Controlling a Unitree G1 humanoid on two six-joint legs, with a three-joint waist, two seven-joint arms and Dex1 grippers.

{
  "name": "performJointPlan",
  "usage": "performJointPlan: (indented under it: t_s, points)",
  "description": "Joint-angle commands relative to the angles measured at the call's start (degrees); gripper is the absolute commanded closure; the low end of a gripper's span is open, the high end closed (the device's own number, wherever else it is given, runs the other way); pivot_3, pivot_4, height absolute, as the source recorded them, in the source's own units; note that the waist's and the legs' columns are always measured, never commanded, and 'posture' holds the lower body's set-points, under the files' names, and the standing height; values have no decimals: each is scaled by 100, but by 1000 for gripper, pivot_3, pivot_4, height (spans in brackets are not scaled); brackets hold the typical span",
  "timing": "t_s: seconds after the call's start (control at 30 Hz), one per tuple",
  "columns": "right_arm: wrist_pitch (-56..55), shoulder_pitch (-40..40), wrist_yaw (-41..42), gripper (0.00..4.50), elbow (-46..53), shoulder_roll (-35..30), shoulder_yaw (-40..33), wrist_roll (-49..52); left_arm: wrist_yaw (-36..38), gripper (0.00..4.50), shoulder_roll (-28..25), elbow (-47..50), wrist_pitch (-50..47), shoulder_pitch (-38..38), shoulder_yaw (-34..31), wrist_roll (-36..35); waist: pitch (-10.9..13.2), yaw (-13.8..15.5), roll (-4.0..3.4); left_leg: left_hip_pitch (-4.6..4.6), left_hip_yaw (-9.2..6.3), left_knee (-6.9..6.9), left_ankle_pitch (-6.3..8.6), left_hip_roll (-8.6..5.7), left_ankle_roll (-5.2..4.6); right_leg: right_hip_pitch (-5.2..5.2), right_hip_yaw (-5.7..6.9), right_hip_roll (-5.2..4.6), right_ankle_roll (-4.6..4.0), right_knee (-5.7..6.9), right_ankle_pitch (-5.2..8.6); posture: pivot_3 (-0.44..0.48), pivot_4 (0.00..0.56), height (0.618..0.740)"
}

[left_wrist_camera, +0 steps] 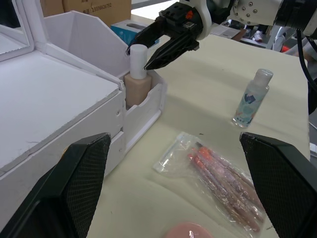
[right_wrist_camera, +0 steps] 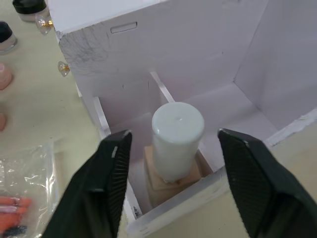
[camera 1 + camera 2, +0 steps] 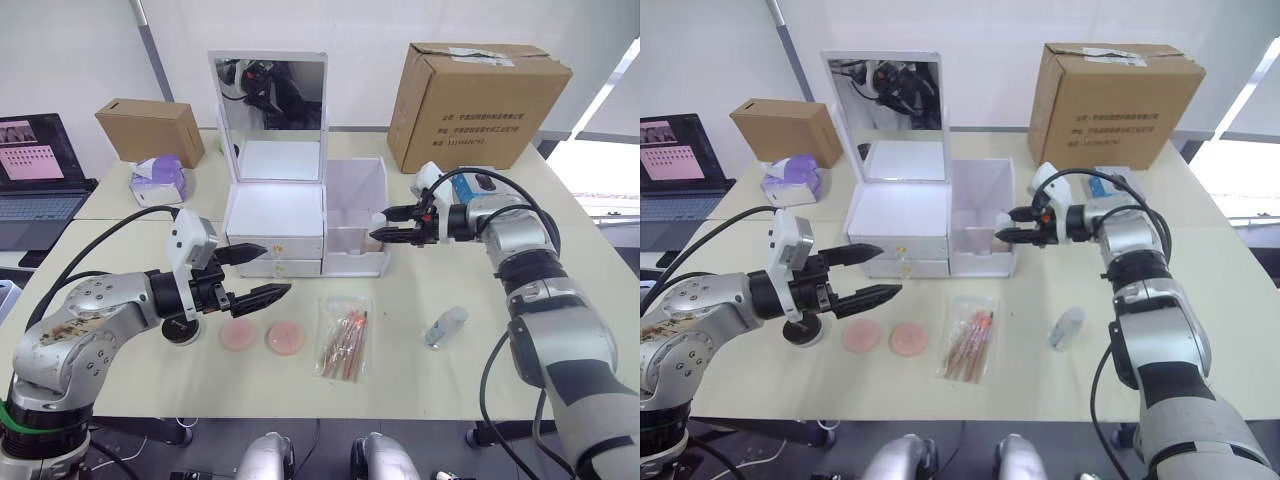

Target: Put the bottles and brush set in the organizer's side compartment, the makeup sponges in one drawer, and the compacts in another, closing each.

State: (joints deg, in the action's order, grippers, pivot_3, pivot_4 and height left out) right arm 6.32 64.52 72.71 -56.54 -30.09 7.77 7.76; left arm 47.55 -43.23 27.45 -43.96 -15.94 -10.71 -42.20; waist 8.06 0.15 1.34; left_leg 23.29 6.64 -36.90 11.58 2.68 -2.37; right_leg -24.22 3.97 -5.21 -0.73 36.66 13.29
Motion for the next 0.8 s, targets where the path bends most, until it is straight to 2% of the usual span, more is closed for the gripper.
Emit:
performJointPlan:
  t_s: [0.03, 0.13, 0.23, 0.37, 0.53, 0.67, 0.8]
  points:
    - [212, 220, 163, 153, 463, -175, -336, 194, 81, 0, -67, -46, 154, -180, 28, 31, 0, -16, 0, 0, 0, 0, 0, 0, 0, 0, 1, 0, 0, 0, 0, 0, 150, 731]
    - [493, 134, 233, 72, 903, -283, -499, 307, 125, 0, -45, -136, 188, -254, 50, 39, 1, -27, -1, 1, 0, 1, 0, 2, 1, -2, 1, 1, 0, 1, 0, 0, 150, 731]
    - [1113, -266, 306, 72, 1973, -593, -762, 632, 293, 0, -76, -329, 249, -343, -22, 5, 2, -28, -3, 1, 0, 3, 0, 2, 1, -2, 0, -1, 0, 0, 0, 0, 150, 731]
    - [2637, -1687, 3, 72, 4343, -1446, -1602, 1449, 857, 0, -457, -1202, 731, -604, -190, 316, 2, 85, -3, 7, -7, 4, 1, 3, 2, 1, 7, -9, -1, -8, 1, 0, 150, 731]
    - [3481, -3569, -400, 72, 6071, -2106, -2932, 2110, 1916, 0, -919, -2071, 1131, -1030, 10, 437, 3, 68, -6, 9, 1, 4, 4, 6, 8, -1, 16, -18, 0, -19, 2, 0, 150, 731]
    - [3616, -5141, -638, 72, 6975, -2220, -4068, 2338, 2703, 0, -976, -2628, 1339, -1634, 377, 527, 2, 115, -8, 10, -2, 8, 5, 15, 8, 5, 36, 0, 36, -38, 23, 0, 150, 731]
    - [3367, -6807, -598, 72, 7656, -1976, -5443, 2326, 3465, 0, -660, -2869, 1861, -2264, 853, 706, 2, 157, -10, 13, 0, 8, 4, 13, 7, 7, 29, 3, 44, -45, 19, 0, 150, 731]
